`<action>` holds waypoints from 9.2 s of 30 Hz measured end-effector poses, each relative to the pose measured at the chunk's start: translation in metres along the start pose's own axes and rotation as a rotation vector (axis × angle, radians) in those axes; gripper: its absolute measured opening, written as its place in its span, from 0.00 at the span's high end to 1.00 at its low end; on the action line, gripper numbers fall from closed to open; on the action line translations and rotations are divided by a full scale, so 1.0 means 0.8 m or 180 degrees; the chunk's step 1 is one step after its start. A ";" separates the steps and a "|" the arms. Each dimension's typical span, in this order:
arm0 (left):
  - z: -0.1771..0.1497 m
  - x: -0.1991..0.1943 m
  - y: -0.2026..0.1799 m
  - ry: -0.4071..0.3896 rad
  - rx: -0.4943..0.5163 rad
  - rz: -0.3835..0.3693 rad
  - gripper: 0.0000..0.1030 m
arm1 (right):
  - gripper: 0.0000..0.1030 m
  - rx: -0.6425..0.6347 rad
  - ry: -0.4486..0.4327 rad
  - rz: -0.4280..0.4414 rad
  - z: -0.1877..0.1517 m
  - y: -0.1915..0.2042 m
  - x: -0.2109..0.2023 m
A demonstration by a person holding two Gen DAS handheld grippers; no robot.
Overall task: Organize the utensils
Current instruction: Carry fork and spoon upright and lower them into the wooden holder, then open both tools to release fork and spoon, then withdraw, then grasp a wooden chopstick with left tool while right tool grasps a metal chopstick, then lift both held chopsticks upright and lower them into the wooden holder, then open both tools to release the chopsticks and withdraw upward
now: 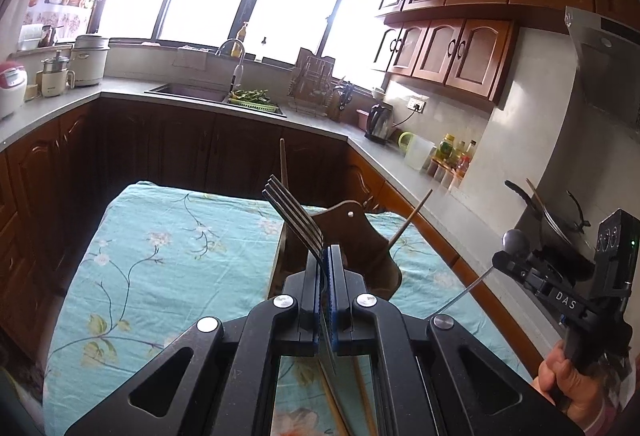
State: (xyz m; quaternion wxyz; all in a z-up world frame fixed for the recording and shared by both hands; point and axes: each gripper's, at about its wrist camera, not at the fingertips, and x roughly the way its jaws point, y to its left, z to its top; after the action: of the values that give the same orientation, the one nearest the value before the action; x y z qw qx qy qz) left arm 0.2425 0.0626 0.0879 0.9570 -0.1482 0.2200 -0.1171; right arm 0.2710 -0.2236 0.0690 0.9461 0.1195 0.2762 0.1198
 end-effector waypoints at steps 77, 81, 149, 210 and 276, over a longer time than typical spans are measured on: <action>-0.067 0.043 0.011 0.0262 0.0033 0.0515 0.23 | 0.03 0.0491 -0.0043 -0.0168 -0.060 -0.064 -0.037; -0.081 0.022 0.004 0.0342 0.0005 0.0483 0.23 | 0.03 0.0495 -0.0009 -0.0228 -0.080 -0.068 -0.058; -0.110 0.230 -0.054 0.1684 0.0669 0.0643 0.91 | 0.94 -0.0075 0.1449 -0.0758 -0.179 -0.092 0.096; 0.058 -0.024 -0.015 -0.0227 0.0203 -0.0052 0.97 | 0.96 0.0096 -0.0322 0.0063 0.058 0.017 -0.029; 0.035 0.161 0.047 -0.0297 0.0053 0.0216 0.61 | 0.26 0.0383 -0.0425 0.0026 0.037 -0.015 0.071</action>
State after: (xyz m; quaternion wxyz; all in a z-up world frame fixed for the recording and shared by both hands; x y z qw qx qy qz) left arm 0.3739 0.0673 0.0498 0.9709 -0.1380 0.1791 -0.0793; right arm 0.3360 -0.2233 0.0620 0.9530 0.1849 0.2187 0.0985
